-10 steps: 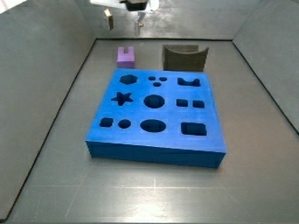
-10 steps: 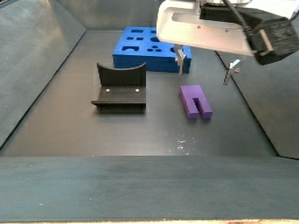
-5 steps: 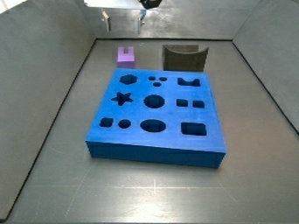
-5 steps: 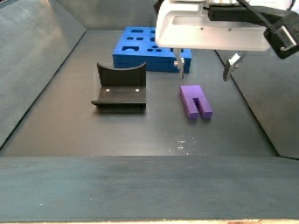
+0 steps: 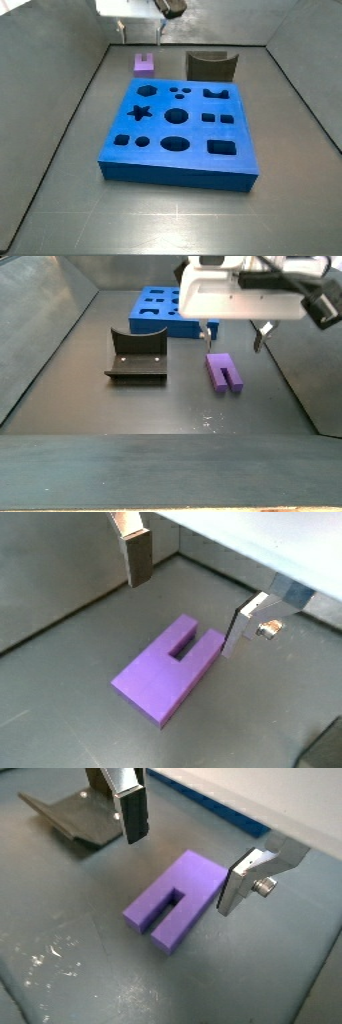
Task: Pick up the double-square object. Move up. Rotate the double-square object. Place the double-square object on the fixture. Regrasp the double-square object. Move to above the board. Insert the double-square object.
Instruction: Rotate the double-square object.
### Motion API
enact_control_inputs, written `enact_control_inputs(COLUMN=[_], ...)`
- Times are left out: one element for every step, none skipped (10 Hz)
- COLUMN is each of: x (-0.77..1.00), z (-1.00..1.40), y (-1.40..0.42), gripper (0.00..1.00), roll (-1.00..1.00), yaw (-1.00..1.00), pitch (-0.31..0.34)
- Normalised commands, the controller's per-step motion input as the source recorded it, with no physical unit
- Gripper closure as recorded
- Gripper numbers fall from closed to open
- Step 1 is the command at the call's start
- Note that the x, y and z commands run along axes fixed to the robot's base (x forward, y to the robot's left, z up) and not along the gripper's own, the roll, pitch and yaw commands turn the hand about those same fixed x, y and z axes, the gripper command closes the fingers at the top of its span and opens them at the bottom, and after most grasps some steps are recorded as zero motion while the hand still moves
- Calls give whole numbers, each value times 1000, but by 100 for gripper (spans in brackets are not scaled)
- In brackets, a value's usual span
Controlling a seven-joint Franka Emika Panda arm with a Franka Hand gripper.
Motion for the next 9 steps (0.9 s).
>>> enact_control_inputs(x=[33,45,49,47,45,45,48,49,44], z=[-1000,-1000,-891,-771,-617,-507,-435,-300,-206], y=[9,14,14,13,10,10,11,10,9], gripper=[0,0,0,0,0,0,0,0,0], roll=[-13,-24,-32,-40,-49,-56,-60,-67,-72], yaw=[-41,-29,-22,-16,-7,0,4,9,14], pitch=[-31,-30,-27,-27,-34,-35,-38,-42,-46])
